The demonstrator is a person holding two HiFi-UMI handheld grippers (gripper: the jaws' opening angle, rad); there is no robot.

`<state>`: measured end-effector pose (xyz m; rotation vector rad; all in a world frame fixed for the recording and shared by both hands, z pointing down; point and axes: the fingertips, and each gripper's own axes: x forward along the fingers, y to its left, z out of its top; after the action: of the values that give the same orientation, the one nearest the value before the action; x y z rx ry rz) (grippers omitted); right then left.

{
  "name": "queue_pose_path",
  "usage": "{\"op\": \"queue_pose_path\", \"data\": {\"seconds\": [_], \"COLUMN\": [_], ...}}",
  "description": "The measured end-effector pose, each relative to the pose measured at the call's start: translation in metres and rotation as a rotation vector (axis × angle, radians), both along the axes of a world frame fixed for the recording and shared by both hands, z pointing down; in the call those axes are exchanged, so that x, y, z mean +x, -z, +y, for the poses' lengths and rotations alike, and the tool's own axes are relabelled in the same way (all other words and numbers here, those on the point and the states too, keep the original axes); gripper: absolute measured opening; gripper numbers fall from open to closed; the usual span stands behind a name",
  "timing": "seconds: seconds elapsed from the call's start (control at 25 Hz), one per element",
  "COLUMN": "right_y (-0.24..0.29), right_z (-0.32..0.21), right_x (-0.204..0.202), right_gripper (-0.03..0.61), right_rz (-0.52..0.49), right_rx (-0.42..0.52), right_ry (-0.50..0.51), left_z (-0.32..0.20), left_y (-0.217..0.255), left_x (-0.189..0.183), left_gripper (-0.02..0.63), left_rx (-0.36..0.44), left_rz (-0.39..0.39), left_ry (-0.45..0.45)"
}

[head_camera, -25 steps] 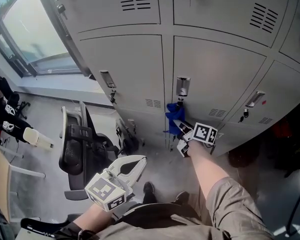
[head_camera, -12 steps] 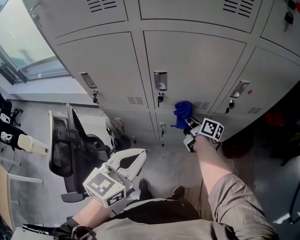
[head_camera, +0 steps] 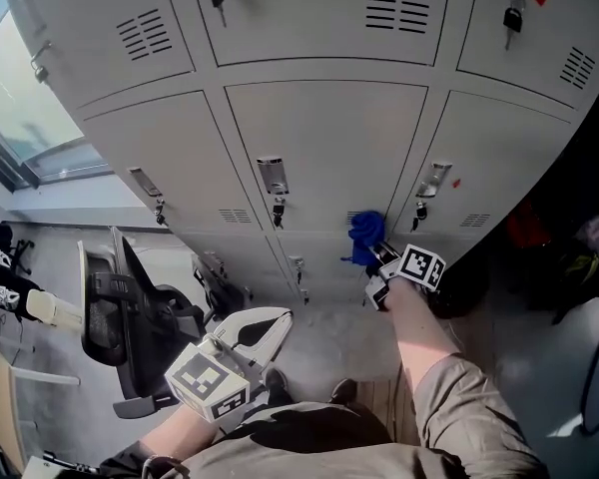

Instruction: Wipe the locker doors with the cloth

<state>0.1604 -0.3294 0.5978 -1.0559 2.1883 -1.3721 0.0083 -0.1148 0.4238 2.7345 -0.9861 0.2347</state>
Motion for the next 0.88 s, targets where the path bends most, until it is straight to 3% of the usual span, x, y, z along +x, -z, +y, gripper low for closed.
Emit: {"op": "queue_pose_path", "data": {"seconds": [0.4,0.6,0.88], "right_y": [-0.005,0.005,0.04], "right_z": [0.009,0.035,0.108], "right_x": [0.03,0.016,-0.033], "right_gripper": [0.057,0.057,0.057], "right_rz": [-0.028,-0.032,0.034], "right_rx": [0.011,0.047,0.117], "right_ry": [-0.021,0.025,0.074], "left_z": [0.018,0.03,0.036], "left_y": [-0.002,-0.005,0.002], "left_x": [0.01,0.007,-0.017], "left_gripper": [-0.001,-0.002,-0.002], "left_rx": [-0.001,0.002,0.047], "left_rz": [-0.029,-0.025,0.017], "left_ry": [0.049,0.071,0.026]}}
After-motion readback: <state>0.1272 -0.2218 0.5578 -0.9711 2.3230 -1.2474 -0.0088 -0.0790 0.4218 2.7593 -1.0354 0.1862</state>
